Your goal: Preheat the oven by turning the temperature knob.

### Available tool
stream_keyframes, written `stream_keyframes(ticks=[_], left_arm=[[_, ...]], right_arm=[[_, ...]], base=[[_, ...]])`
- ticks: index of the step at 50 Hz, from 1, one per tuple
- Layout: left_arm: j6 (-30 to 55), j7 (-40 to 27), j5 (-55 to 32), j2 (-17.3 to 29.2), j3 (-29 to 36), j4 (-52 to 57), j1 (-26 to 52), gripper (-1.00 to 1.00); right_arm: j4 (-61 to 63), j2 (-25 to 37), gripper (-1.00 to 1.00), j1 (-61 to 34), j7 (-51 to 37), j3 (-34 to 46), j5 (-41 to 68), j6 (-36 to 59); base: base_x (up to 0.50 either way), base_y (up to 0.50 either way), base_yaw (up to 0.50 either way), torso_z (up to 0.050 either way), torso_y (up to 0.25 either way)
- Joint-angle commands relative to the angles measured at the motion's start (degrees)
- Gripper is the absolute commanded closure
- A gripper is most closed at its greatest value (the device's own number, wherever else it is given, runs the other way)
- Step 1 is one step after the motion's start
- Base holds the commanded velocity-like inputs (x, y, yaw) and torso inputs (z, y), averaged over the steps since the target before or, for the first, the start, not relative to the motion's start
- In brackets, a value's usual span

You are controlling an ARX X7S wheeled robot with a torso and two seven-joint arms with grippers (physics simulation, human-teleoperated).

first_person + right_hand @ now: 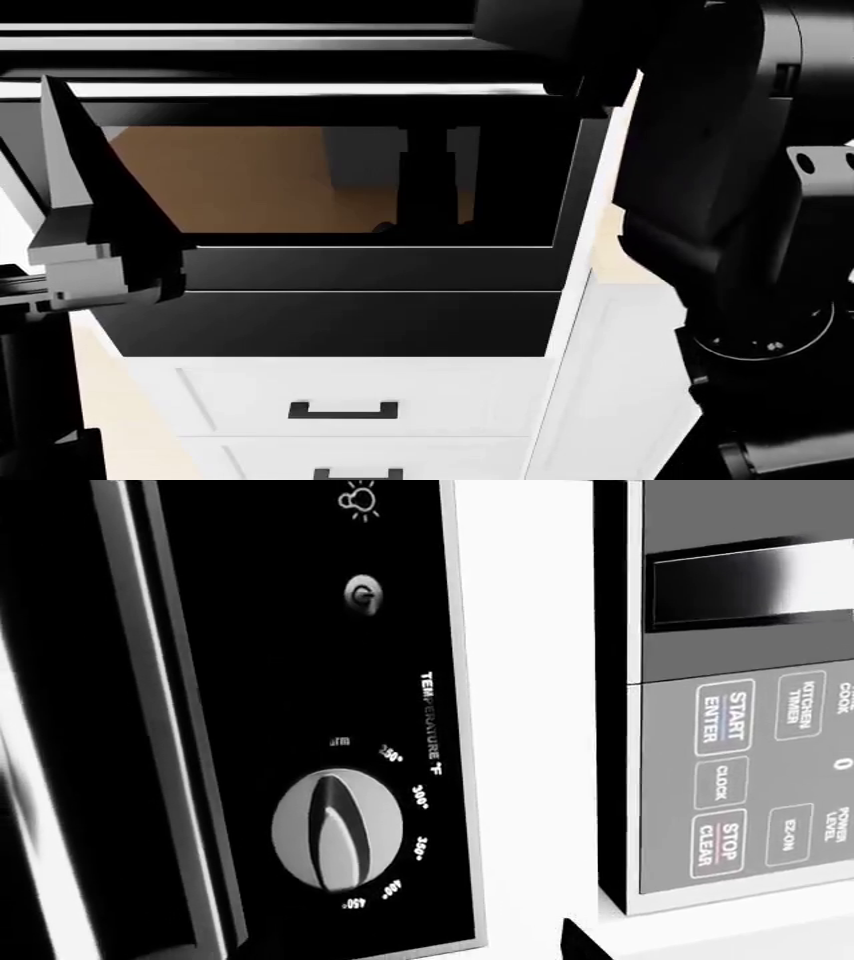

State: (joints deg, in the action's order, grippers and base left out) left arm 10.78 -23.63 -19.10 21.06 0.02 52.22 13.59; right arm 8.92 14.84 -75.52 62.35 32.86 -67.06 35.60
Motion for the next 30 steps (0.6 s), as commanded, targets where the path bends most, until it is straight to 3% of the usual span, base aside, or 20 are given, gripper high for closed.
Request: stream_keyframes(ticks=[1, 30], left_arm=[[-0.1, -0.3, -0.2, 0.3, 0.0, 0.1, -0.2, -1.0], [0.0, -1.2, -1.7, 1.3, -0.7, 0.5, 0.1, -1.0]], right_arm=[[-2.9, 0.8, -1.0, 0.0, -1.4, -0.7, 0.6, 0.3], [-8.7, -1.2, -1.0, -3.6, -1.3, 1.8, 1.2, -1.0]], base=[[0.0, 0.0, 0.0, 0.01, 0.0], [0.0, 0.0, 0.0, 0.01, 0.0]])
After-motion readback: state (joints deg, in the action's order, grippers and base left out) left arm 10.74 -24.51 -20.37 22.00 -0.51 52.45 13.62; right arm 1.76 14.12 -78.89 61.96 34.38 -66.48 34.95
